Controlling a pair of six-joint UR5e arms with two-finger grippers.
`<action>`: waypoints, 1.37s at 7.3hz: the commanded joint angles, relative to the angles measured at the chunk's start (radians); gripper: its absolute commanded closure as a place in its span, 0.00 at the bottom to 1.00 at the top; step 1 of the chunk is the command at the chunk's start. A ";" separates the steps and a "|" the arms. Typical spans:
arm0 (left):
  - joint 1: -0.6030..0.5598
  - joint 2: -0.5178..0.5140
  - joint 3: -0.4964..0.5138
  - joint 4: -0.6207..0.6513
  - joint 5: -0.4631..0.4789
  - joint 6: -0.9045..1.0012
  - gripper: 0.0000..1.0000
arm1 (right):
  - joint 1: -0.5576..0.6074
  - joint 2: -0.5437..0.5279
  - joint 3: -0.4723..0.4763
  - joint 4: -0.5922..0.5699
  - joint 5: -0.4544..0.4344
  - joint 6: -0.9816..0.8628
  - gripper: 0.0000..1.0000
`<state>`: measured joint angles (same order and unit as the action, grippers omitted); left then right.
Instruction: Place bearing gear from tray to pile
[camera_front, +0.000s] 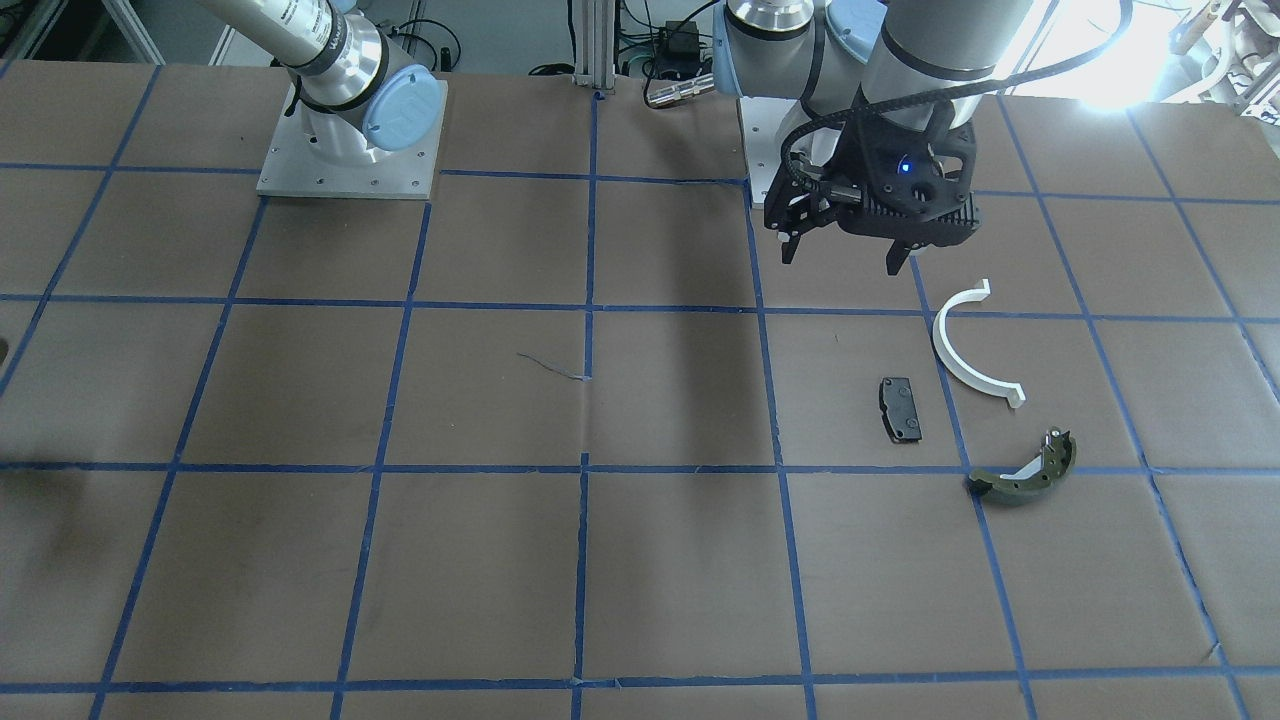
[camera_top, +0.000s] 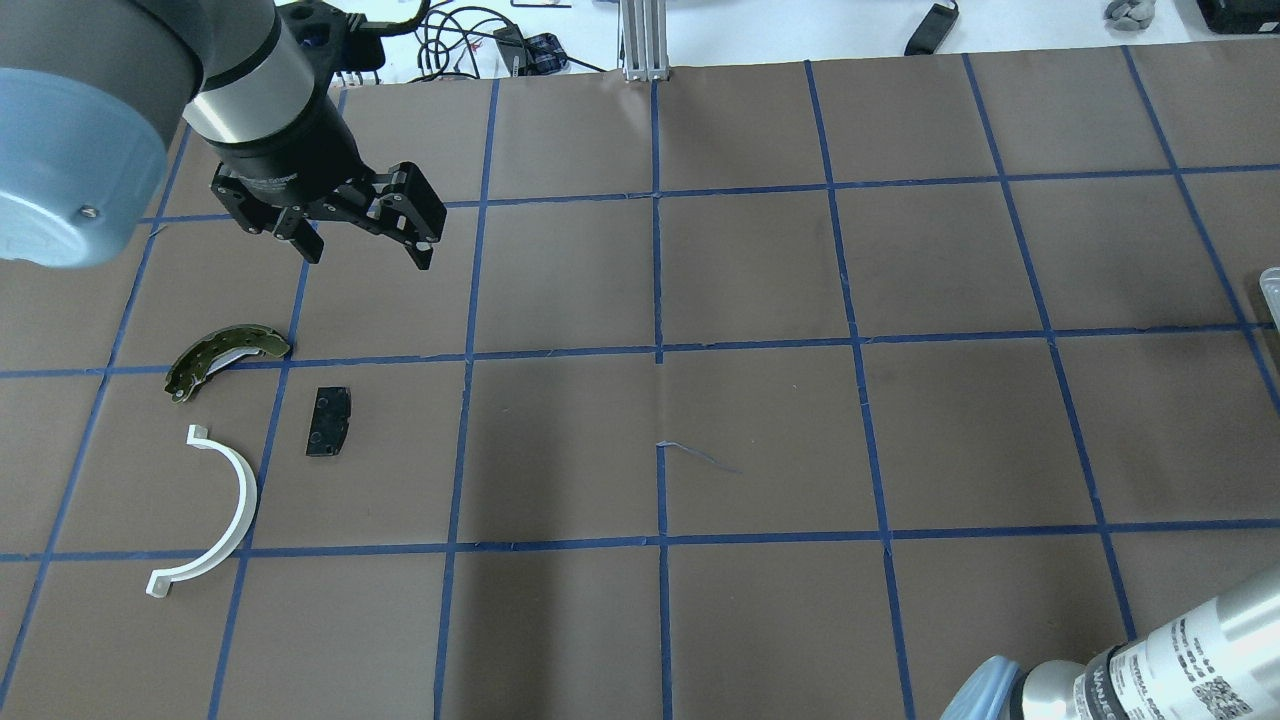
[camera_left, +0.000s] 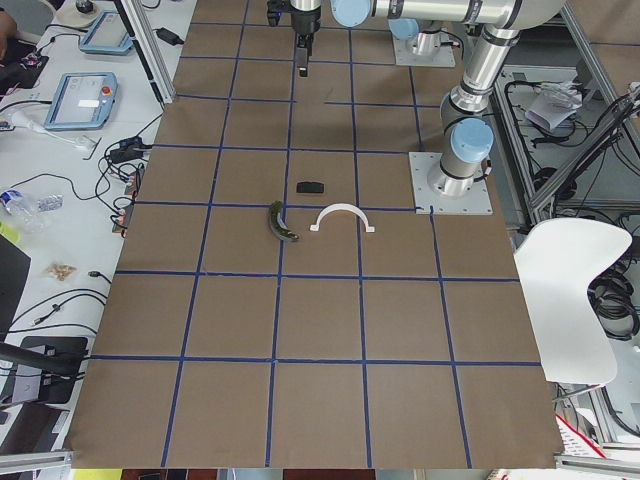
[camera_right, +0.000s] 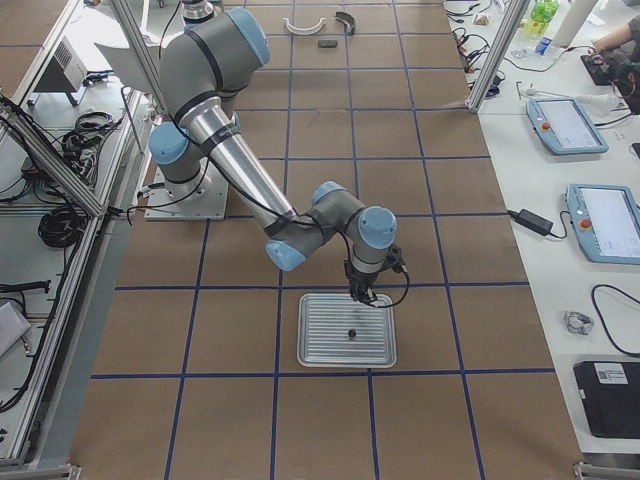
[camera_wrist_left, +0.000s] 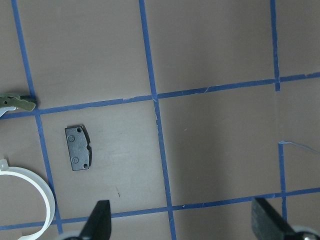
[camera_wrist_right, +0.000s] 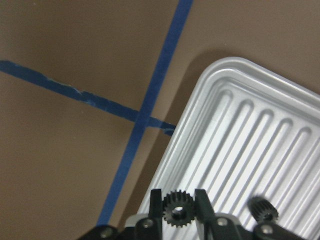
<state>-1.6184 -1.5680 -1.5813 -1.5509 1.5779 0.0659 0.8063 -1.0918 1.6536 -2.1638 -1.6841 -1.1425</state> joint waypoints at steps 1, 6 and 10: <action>0.000 0.000 0.000 0.000 -0.001 0.000 0.00 | 0.173 -0.110 0.113 0.004 -0.011 0.252 1.00; 0.000 0.000 0.000 0.000 -0.001 0.000 0.00 | 0.561 -0.214 0.127 0.151 0.006 0.796 1.00; 0.000 0.000 0.000 0.000 -0.001 0.000 0.00 | 0.851 -0.198 0.130 0.148 0.118 1.218 1.00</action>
<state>-1.6184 -1.5677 -1.5815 -1.5508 1.5769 0.0659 1.5731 -1.2939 1.7827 -2.0144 -1.6036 -0.0423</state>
